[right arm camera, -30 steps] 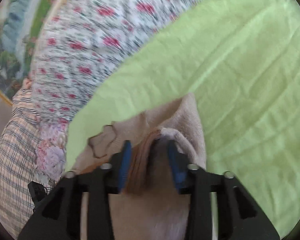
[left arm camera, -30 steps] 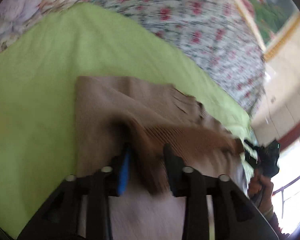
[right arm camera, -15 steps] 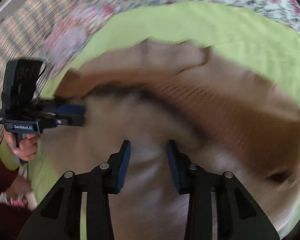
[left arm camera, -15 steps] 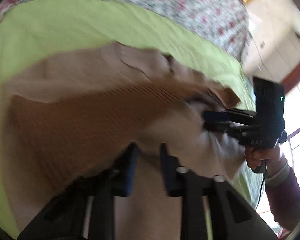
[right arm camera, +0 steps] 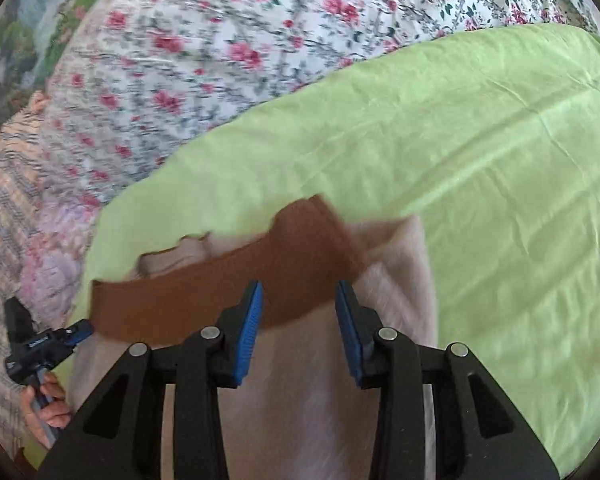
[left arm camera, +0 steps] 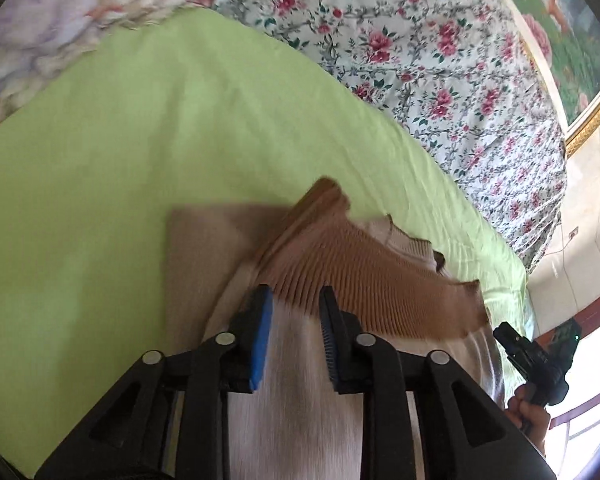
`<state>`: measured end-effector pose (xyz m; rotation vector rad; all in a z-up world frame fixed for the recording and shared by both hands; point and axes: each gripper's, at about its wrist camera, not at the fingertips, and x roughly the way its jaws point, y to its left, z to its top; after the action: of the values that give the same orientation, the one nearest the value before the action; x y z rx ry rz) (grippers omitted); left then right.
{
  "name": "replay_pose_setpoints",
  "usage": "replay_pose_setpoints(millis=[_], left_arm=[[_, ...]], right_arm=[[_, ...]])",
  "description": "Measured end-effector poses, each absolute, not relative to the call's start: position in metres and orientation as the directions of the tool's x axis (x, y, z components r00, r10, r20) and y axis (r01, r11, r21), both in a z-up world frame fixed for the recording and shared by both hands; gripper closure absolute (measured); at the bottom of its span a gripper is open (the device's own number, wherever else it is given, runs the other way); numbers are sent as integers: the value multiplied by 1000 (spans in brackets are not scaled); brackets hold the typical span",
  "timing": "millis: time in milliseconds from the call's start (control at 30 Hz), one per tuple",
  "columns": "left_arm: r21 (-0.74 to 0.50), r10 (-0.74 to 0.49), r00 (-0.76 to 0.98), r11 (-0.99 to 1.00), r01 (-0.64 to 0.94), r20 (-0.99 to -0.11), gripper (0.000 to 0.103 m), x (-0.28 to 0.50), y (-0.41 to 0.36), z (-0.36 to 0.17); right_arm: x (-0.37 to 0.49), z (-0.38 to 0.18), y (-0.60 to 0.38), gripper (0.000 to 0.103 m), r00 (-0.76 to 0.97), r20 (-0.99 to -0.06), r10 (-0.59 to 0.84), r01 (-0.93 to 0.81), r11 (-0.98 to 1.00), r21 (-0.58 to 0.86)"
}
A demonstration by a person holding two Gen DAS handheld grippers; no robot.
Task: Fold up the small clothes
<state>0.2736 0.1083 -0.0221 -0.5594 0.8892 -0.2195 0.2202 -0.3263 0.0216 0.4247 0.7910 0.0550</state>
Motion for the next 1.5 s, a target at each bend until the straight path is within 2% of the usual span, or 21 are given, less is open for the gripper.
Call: replay_pose_setpoints(millis=[67, 267, 333, 533, 700, 833, 1133, 1500], left_arm=[[-549, -402, 625, 834, -52, -669, 71, 247, 108, -15], [-591, -438, 633, 805, -40, -639, 69, 168, 109, -9], [-606, -453, 631, 795, -35, -630, 65, 146, 106, -9], [-626, -483, 615, 780, -21, -623, 62, 96, 101, -12], [-629, -490, 601, 777, -26, -631, 56, 69, 93, -18], [-643, -495, 592, 764, -52, -636, 54, 60, 93, -27], [-686, -490, 595, 713, -147, -637, 42, 63, 100, -44], [-693, -404, 663, 677, -246, -631, 42, 103, 105, -51]], right_arm=[[200, 25, -313, 64, 703, -671, 234, 71, 917, 393], [151, 12, -278, 63, 677, -662, 321, 5, 898, 441], [139, 7, -269, 63, 666, -664, 339, -5, 893, 451], [106, -1, -252, 62, 654, -659, 372, -7, 874, 486], [86, -1, -246, 61, 645, -663, 379, -2, 869, 495], [71, -1, -244, 58, 648, -658, 384, 2, 863, 505], [60, 1, -240, 57, 651, -649, 392, 1, 856, 518], [75, 8, -241, 57, 665, -635, 393, -7, 854, 520]])
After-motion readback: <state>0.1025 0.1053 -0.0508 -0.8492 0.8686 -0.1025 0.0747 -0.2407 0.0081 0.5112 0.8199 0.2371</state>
